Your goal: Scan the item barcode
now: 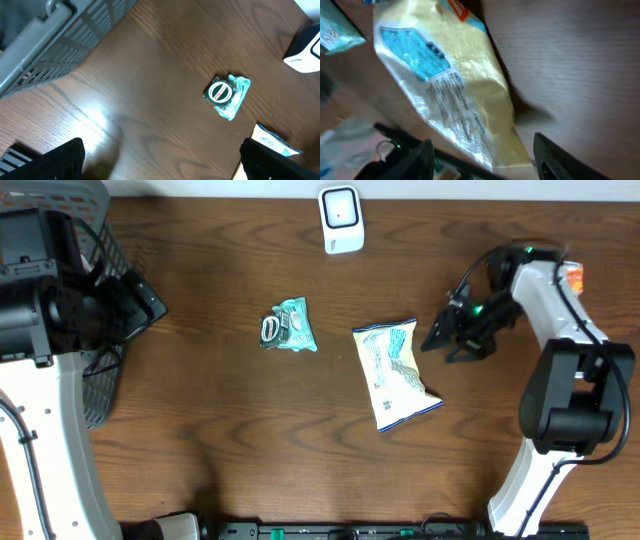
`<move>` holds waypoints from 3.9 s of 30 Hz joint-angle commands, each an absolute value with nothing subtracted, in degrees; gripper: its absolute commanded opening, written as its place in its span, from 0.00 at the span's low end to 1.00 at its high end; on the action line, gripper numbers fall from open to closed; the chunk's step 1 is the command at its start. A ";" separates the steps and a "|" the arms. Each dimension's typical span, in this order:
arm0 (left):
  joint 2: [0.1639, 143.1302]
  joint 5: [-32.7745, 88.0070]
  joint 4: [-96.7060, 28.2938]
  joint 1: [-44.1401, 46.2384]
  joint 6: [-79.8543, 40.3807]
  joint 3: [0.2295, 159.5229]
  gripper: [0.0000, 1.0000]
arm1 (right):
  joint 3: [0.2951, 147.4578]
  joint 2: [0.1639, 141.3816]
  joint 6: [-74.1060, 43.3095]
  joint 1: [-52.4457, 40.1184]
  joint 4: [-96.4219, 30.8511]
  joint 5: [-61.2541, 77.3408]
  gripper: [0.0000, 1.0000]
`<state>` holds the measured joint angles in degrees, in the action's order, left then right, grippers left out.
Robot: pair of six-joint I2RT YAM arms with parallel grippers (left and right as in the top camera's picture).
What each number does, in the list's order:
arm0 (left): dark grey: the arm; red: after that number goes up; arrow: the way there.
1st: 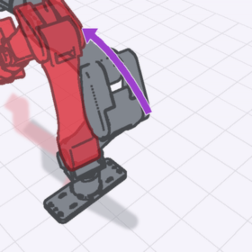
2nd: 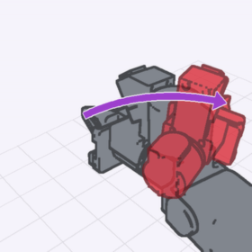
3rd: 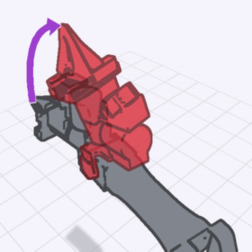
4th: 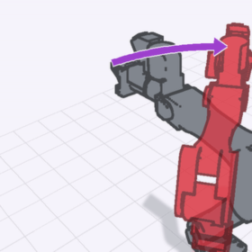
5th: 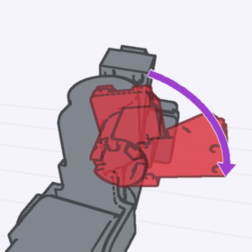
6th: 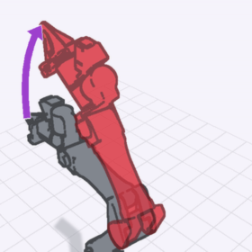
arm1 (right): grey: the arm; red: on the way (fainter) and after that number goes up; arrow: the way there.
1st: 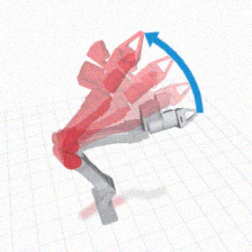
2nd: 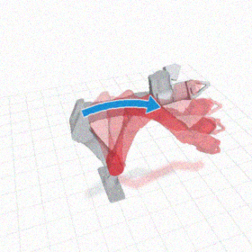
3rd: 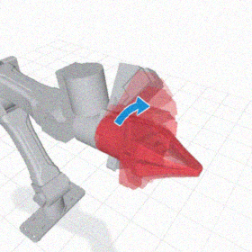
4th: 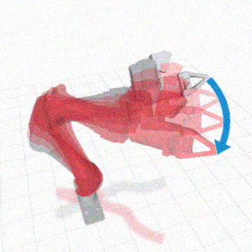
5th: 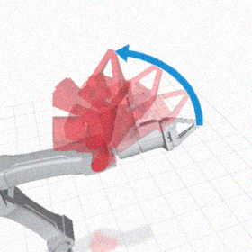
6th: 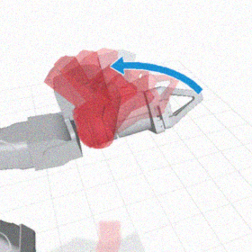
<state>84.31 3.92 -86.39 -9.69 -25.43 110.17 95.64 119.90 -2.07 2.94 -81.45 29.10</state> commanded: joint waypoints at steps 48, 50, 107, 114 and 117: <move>84.23 3.55 -86.50 -9.96 -24.91 110.48 0.98 | 82.13 118.24 -25.23 -22.63 -54.61 -11.33 0.25; 84.23 3.55 -86.50 -9.96 -24.91 110.48 0.98 | 83.72 118.21 -25.21 -20.58 -54.78 -13.21 0.38; 84.23 3.55 -86.50 -9.96 -24.91 110.48 0.98 | 81.23 118.24 -6.81 -2.15 -62.63 29.08 0.99; 84.23 3.55 -86.50 -9.96 -24.91 110.48 0.98 | 70.41 118.24 -11.20 -4.91 -48.16 28.62 0.67; 84.23 3.55 -86.50 -9.96 -24.91 110.48 0.98 | 68.49 118.24 -12.43 -5.34 -45.41 28.53 0.15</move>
<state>84.31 3.92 -86.39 -9.69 -25.43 110.17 72.40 115.31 -10.68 -4.29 -46.65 30.89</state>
